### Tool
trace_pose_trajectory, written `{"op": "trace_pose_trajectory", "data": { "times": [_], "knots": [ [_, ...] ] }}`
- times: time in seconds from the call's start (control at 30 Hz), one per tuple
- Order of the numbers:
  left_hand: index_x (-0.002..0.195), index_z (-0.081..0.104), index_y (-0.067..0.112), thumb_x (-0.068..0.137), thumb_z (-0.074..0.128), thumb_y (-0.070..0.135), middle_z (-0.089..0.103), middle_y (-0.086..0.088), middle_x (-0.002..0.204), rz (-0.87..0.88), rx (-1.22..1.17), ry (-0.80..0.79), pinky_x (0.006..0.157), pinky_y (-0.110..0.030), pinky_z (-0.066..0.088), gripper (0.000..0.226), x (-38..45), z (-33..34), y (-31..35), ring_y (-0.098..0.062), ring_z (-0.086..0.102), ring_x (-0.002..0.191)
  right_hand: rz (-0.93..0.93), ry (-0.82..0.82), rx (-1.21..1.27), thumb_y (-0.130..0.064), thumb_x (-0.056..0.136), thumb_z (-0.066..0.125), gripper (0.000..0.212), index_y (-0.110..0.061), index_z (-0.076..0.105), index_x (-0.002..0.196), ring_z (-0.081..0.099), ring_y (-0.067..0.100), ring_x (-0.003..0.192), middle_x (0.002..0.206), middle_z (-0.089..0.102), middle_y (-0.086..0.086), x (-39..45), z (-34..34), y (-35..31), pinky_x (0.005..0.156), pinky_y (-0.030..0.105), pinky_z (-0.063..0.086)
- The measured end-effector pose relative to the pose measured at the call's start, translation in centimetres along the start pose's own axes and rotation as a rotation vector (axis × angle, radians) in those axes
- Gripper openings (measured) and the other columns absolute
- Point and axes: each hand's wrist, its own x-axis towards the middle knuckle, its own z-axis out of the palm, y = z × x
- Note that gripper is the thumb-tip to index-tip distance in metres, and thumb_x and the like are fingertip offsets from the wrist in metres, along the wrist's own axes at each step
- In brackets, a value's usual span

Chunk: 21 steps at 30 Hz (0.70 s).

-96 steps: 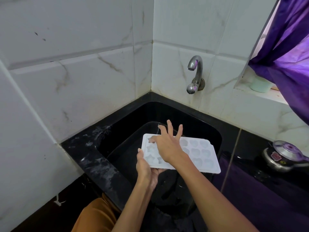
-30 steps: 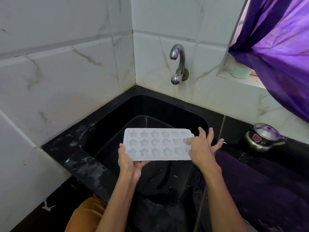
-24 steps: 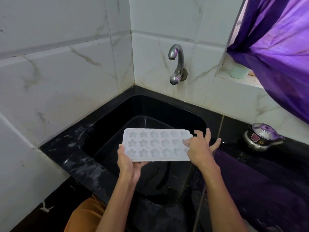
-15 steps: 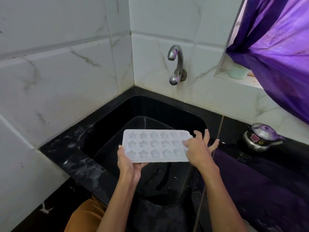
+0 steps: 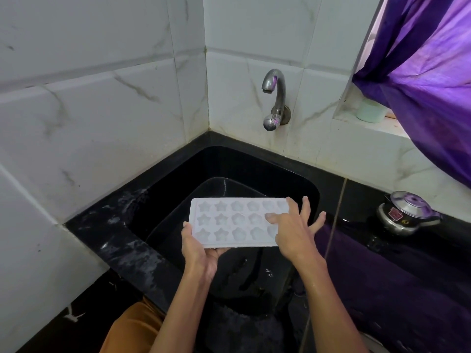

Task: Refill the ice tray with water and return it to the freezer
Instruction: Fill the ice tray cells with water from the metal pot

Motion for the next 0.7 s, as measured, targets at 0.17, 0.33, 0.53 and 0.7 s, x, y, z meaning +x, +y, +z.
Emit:
{"op": "trace_pose_trajectory", "data": {
  "times": [0.17, 0.33, 0.53, 0.7],
  "knots": [
    [0.108, 0.062, 0.014, 0.098, 0.030, 0.052, 0.075, -0.010, 0.089, -0.010, 0.022, 0.006, 0.060, -0.051, 0.058, 0.051, 0.00, 0.00, -0.06, -0.030, 0.072, 0.079, 0.044, 0.000, 0.007, 0.020, 0.075, 0.047, 0.069, -0.035, 0.065, 0.113, -0.018, 0.038, 0.143, 0.155, 0.013, 0.013, 0.09, -0.34, 0.20, 0.105, 0.066, -0.019],
    [0.108, 0.063, 0.014, 0.097, 0.030, 0.052, 0.075, -0.011, 0.092, -0.016, 0.017, 0.011, 0.062, -0.053, 0.058, 0.052, -0.03, 0.07, -0.15, -0.032, 0.072, 0.081, 0.029, -0.006, -0.017, 0.020, 0.075, 0.047, 0.076, -0.038, 0.060, 0.122, -0.020, 0.038, 0.143, 0.156, 0.010, 0.013, -0.03, -0.15, 0.23, 0.103, 0.066, -0.021],
    [0.108, 0.063, 0.014, 0.097, 0.029, 0.053, 0.075, -0.011, 0.091, -0.019, 0.033, 0.006, 0.064, -0.053, 0.058, 0.052, -0.07, 0.17, -0.13, -0.031, 0.072, 0.080, 0.062, -0.006, -0.007, 0.017, 0.076, 0.046, 0.062, -0.030, 0.065, 0.112, -0.018, 0.038, 0.143, 0.155, 0.011, 0.014, 0.02, -0.06, -0.15, 0.105, 0.067, -0.019],
    [0.108, 0.063, 0.014, 0.098, 0.029, 0.052, 0.075, -0.011, 0.093, -0.012, 0.041, 0.012, 0.065, -0.053, 0.058, 0.052, -0.16, 0.09, -0.02, -0.032, 0.072, 0.082, 0.052, -0.025, -0.021, 0.017, 0.073, 0.045, 0.055, -0.026, 0.068, 0.098, -0.016, 0.039, 0.143, 0.152, 0.018, 0.012, -0.01, -0.21, -0.35, 0.104, 0.066, -0.019]
  ]
}}
